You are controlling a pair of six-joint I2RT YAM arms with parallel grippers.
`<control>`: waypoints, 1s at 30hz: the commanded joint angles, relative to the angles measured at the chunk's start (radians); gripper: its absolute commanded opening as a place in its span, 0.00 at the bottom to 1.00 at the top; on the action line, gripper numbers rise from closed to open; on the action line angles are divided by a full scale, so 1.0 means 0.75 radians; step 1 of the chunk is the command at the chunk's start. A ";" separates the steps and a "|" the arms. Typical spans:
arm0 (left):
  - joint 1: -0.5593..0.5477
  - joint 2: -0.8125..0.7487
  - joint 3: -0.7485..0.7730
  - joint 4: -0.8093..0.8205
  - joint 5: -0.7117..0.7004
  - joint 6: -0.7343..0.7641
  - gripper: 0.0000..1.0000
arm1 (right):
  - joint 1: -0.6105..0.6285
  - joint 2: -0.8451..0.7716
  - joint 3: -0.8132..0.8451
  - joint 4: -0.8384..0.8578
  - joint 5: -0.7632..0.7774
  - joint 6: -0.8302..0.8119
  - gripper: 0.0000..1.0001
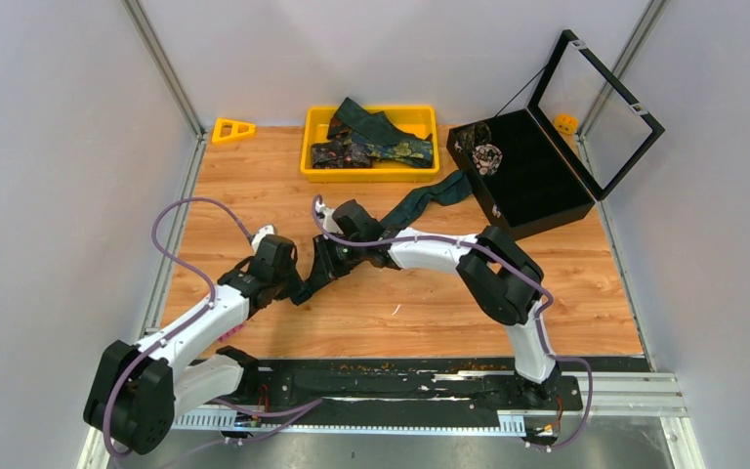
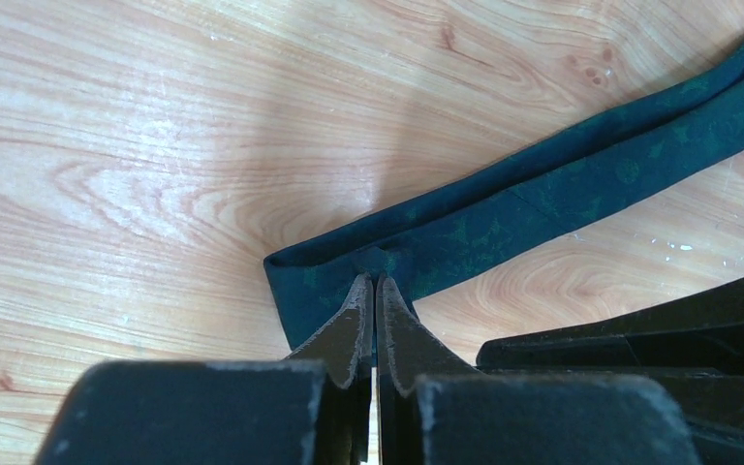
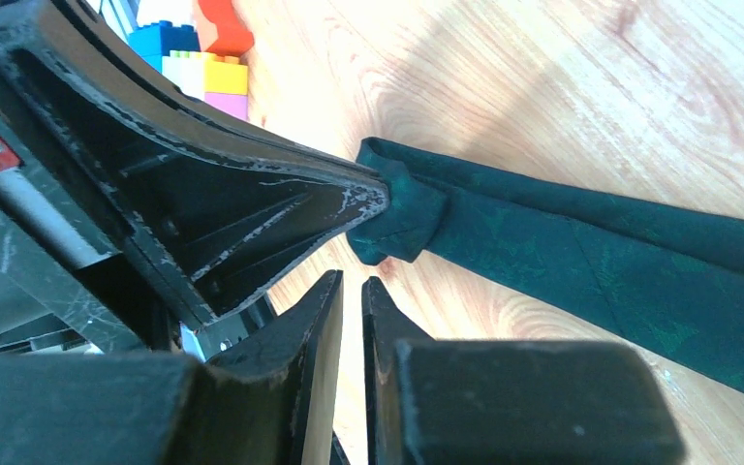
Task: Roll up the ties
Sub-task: Roll the tie at the center of the board.
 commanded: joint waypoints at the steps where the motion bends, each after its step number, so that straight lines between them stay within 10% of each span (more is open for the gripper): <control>1: 0.005 -0.049 -0.014 -0.008 -0.046 -0.014 0.03 | 0.023 -0.013 0.070 0.009 -0.022 0.018 0.15; 4: 0.005 -0.076 -0.014 -0.011 -0.053 -0.012 0.19 | 0.031 0.000 0.082 0.009 -0.023 0.021 0.15; 30: 0.005 -0.266 -0.075 0.012 -0.098 -0.046 0.18 | 0.054 0.131 0.213 -0.026 -0.023 0.030 0.15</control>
